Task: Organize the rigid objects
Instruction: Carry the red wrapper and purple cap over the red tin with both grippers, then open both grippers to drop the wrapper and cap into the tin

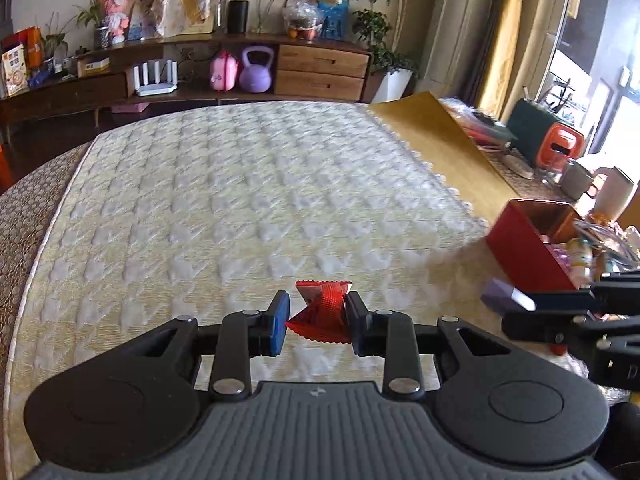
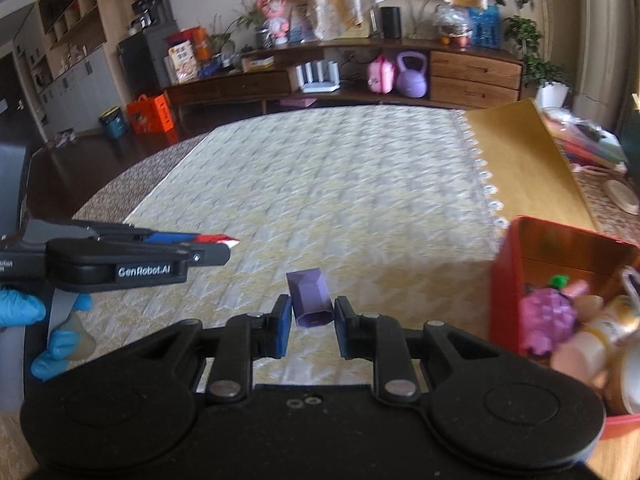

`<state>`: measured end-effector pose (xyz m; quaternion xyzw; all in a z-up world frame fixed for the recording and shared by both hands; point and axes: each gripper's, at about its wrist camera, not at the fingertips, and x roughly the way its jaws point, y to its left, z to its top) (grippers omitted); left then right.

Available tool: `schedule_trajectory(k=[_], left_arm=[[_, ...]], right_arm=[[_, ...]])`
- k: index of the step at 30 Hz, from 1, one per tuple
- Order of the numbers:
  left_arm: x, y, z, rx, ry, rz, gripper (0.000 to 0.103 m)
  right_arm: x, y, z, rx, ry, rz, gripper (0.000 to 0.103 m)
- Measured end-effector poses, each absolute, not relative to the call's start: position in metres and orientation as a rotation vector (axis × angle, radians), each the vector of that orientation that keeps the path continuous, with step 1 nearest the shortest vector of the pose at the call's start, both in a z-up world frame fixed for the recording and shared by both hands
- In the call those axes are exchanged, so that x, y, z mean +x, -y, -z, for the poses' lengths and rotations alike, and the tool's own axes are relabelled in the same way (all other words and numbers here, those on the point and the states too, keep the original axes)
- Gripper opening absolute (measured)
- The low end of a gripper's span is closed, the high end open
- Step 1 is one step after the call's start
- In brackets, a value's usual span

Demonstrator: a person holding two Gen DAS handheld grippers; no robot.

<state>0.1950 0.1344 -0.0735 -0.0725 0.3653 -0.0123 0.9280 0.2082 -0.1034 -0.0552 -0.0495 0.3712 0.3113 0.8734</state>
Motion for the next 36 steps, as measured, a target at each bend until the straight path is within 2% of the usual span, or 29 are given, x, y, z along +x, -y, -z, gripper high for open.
schedule_trajectory(k=[20,36], left_arm=[[0.202,-0.015,0.021,-0.037,-0.687,0.201,0.030],[0.261,0.089,0.034,0.031,-0.729,0.308,0.030]], right_arm=[[0.200,0.203,0.031,-0.011,-0.671,-0.540,0.022],[0.217,0.271,0.053,0.020,-0.698,-0.444,0.022]])
